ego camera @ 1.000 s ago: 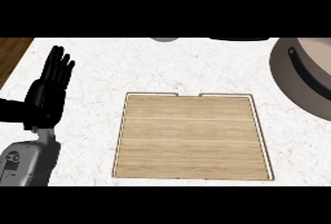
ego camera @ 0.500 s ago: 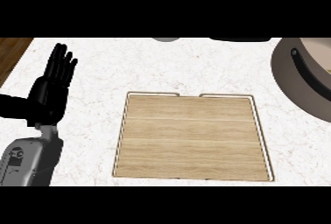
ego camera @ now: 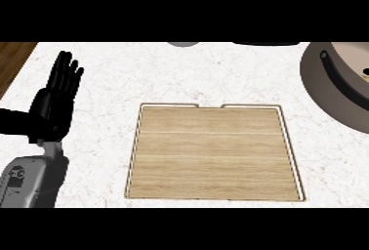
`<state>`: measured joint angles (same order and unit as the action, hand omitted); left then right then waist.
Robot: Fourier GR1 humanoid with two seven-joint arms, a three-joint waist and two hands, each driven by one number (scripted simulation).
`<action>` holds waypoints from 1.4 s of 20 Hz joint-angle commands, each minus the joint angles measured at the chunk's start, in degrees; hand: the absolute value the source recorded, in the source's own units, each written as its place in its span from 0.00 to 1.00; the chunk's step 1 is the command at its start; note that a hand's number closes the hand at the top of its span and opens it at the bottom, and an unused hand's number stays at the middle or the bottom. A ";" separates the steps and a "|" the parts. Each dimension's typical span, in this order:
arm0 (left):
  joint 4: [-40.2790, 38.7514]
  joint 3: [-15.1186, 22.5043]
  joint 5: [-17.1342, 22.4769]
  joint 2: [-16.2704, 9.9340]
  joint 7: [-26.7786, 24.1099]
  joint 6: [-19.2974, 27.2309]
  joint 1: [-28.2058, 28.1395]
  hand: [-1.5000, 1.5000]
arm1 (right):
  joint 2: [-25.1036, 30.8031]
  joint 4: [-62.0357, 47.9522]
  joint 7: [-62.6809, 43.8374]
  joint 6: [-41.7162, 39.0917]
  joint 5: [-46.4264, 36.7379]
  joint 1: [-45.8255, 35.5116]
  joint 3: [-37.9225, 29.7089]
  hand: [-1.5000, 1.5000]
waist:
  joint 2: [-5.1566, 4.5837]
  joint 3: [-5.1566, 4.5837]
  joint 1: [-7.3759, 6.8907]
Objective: Pick the squash from the tray and place it in the pot
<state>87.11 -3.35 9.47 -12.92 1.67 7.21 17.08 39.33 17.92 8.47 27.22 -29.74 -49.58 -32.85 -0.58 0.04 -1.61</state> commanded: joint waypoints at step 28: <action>0.24 -3.58 0.67 -0.43 -1.14 -3.23 -2.83 0.50 | 16.32 -1.66 24.69 -20.87 29.59 26.56 -21.00 0.00 | 0.44 0.05 1.39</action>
<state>87.22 -5.39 8.90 -12.52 1.64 5.70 15.77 53.05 16.42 32.39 10.30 -2.26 -27.11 -53.04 -0.26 0.11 -0.40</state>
